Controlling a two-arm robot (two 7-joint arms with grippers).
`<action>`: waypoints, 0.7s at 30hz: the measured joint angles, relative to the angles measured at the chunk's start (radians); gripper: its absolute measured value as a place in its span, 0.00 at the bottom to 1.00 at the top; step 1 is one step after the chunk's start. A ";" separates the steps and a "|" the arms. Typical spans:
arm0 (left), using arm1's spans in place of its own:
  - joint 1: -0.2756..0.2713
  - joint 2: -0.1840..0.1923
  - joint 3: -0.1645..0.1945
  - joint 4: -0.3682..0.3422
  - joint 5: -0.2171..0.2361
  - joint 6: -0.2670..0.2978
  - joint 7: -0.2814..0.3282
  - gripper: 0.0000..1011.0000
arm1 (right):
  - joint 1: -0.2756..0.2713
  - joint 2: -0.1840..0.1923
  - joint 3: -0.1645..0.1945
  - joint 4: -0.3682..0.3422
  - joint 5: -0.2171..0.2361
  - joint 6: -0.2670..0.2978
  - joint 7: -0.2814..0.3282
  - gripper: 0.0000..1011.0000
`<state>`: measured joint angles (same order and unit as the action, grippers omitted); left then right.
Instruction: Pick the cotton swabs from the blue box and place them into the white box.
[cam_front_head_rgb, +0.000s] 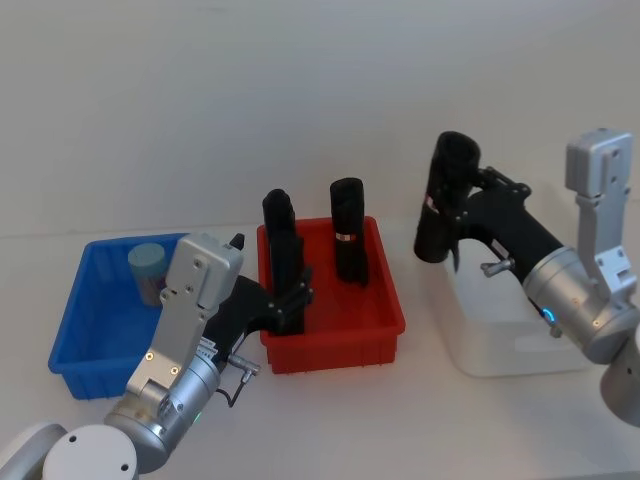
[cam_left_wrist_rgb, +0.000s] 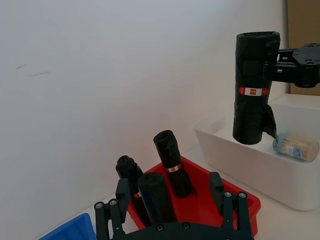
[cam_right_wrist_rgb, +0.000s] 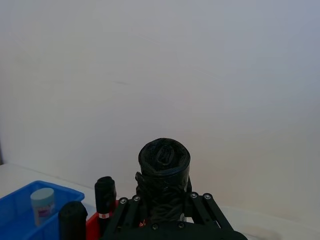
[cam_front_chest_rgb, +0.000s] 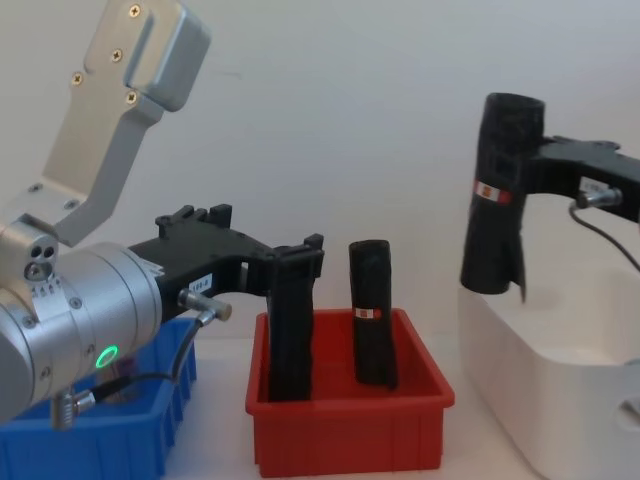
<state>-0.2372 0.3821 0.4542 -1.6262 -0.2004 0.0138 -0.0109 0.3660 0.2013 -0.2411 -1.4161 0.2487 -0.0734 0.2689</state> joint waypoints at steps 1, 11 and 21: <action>0.000 0.000 0.000 0.000 0.000 0.000 0.000 0.99 | -0.006 0.006 0.004 -0.013 0.000 0.010 -0.014 0.35; 0.000 0.000 0.000 0.000 0.000 0.000 0.000 0.99 | -0.043 0.039 0.029 -0.068 0.001 0.077 -0.074 0.35; 0.000 0.000 0.000 0.000 0.000 0.000 0.000 0.99 | -0.058 0.053 0.038 -0.078 0.010 0.110 -0.081 0.35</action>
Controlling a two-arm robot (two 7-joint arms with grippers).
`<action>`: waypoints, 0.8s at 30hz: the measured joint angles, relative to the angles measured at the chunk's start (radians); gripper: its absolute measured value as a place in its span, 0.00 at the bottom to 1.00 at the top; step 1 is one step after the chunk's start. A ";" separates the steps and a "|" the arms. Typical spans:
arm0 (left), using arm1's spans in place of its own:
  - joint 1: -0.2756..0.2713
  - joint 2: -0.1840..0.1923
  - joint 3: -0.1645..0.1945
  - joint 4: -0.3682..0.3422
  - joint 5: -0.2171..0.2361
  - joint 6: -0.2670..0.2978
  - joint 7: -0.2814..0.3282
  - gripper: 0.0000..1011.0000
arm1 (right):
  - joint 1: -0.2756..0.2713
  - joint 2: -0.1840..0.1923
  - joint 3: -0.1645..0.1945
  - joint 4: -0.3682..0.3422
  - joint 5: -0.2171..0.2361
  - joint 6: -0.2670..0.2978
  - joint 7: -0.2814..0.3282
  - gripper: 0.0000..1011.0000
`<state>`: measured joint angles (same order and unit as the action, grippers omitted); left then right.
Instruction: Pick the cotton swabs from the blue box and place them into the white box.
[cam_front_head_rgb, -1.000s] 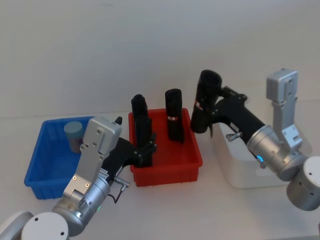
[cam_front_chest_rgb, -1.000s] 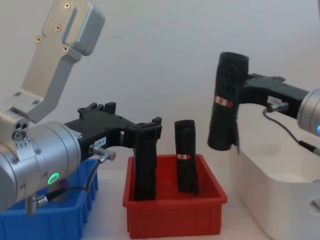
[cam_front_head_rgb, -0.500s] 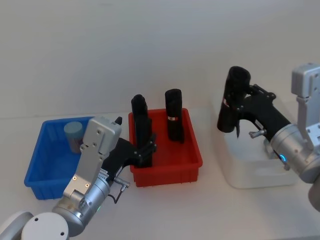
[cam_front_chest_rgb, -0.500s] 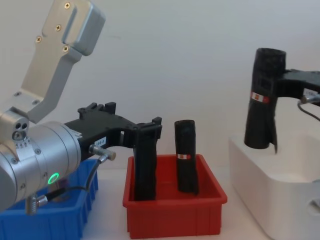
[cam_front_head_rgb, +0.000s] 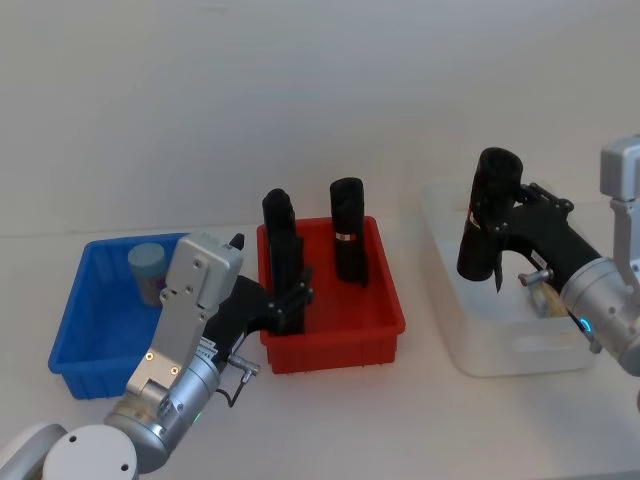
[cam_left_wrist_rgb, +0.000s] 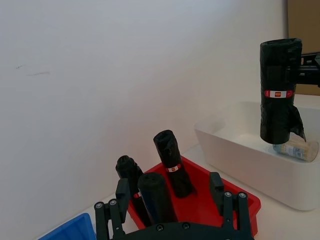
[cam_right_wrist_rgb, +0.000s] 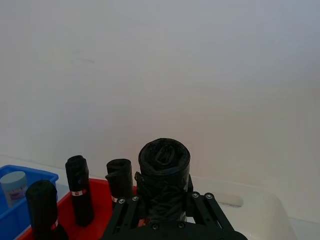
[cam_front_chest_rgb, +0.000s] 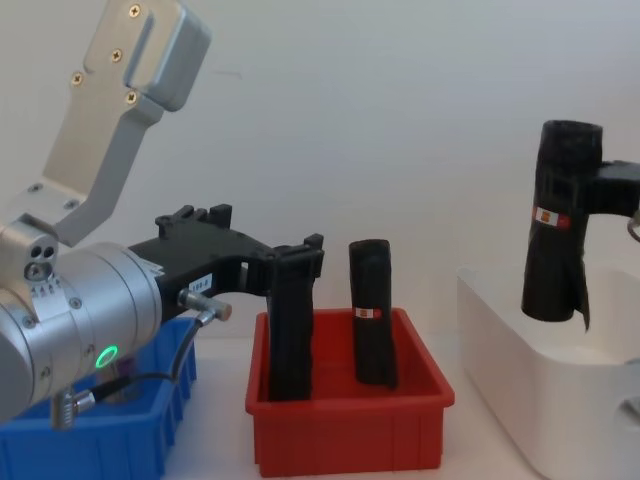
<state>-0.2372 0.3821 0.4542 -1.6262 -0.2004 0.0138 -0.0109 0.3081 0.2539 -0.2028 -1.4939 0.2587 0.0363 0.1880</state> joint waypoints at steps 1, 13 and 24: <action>0.000 0.000 0.000 0.000 0.000 0.000 0.000 0.99 | -0.001 0.001 0.001 0.000 0.001 0.004 0.002 0.37; 0.000 0.000 0.000 0.000 0.000 0.000 0.000 0.99 | -0.002 0.003 0.002 0.011 0.005 0.014 0.022 0.75; 0.000 0.000 0.000 0.000 0.000 0.000 0.000 0.99 | -0.002 0.003 0.001 0.015 0.006 0.015 0.031 0.99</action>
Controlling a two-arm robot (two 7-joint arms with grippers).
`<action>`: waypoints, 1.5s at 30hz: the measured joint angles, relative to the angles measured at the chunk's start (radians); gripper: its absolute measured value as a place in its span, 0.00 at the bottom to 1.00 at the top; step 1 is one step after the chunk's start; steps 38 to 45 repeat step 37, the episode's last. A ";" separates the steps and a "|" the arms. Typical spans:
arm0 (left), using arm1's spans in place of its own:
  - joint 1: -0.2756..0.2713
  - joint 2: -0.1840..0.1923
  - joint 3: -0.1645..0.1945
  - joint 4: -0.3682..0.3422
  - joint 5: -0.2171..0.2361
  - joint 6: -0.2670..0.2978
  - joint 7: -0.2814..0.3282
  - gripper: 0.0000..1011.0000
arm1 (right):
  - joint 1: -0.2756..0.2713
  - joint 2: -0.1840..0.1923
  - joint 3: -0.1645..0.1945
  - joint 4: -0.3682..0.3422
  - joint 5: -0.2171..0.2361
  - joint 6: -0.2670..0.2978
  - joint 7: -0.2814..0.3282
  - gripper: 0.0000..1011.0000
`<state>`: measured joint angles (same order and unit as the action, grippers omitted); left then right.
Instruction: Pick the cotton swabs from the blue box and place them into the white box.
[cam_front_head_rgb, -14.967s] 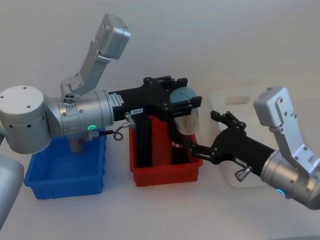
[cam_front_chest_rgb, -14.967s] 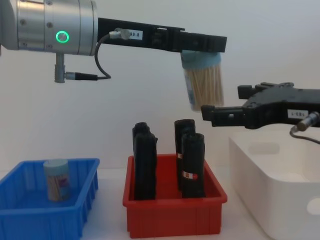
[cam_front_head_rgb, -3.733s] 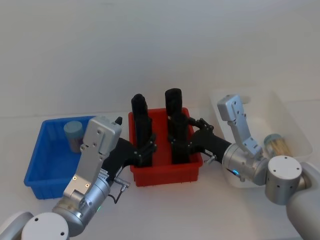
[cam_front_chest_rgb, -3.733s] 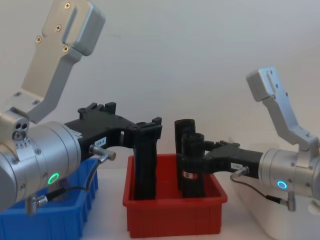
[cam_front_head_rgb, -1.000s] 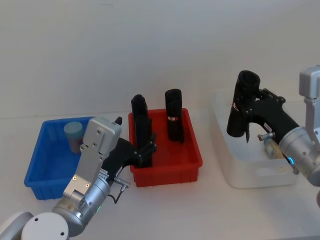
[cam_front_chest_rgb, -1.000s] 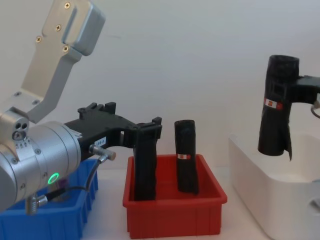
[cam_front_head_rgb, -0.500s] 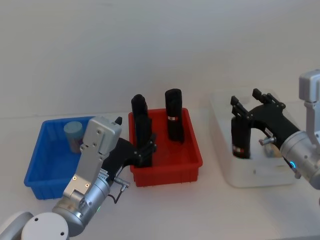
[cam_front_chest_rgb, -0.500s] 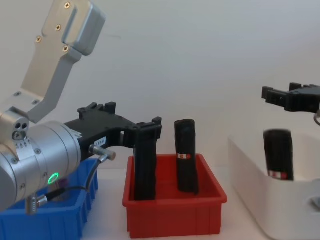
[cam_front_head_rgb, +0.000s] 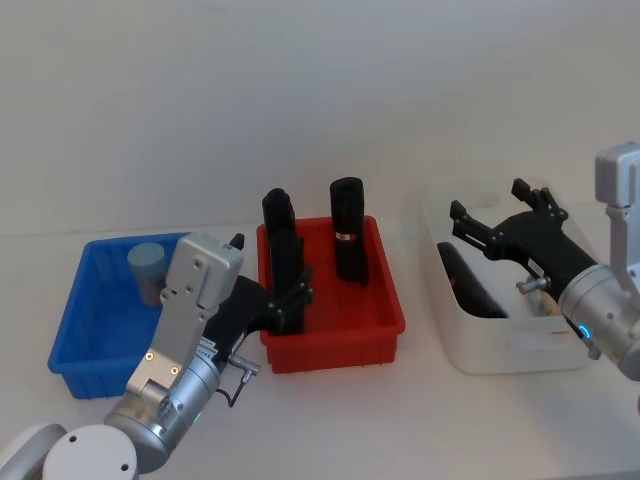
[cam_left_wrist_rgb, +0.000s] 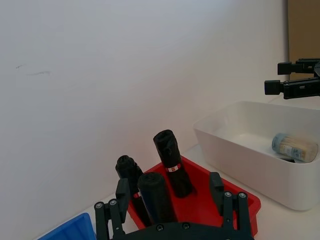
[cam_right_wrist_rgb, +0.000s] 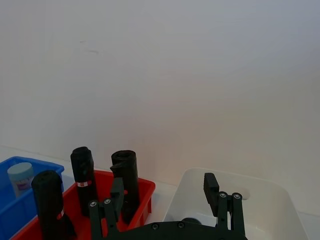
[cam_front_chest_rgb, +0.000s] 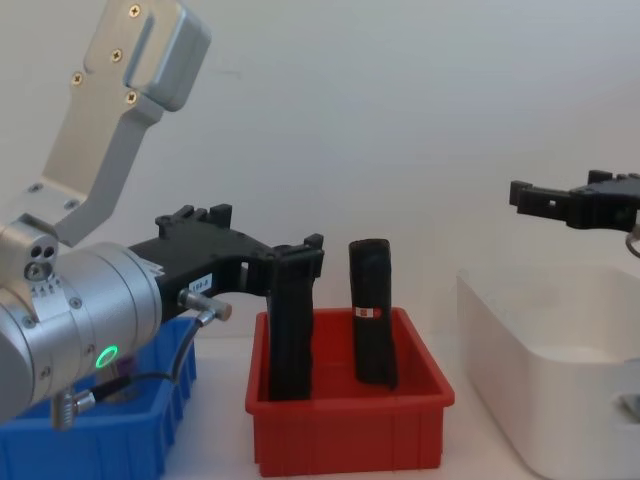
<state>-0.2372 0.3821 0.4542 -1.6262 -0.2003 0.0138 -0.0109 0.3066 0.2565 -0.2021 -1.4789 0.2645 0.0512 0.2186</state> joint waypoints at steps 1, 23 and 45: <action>0.000 0.000 0.000 0.000 0.000 0.000 0.000 0.99 | 0.000 0.000 0.000 0.000 0.000 0.000 0.001 0.99; 0.000 0.000 0.000 0.000 0.000 0.000 0.000 0.99 | 0.000 0.000 0.000 0.003 0.001 0.000 0.005 0.99; 0.000 0.000 0.000 0.000 0.000 0.000 0.000 0.99 | 0.000 0.000 0.000 0.003 0.001 0.000 0.006 0.99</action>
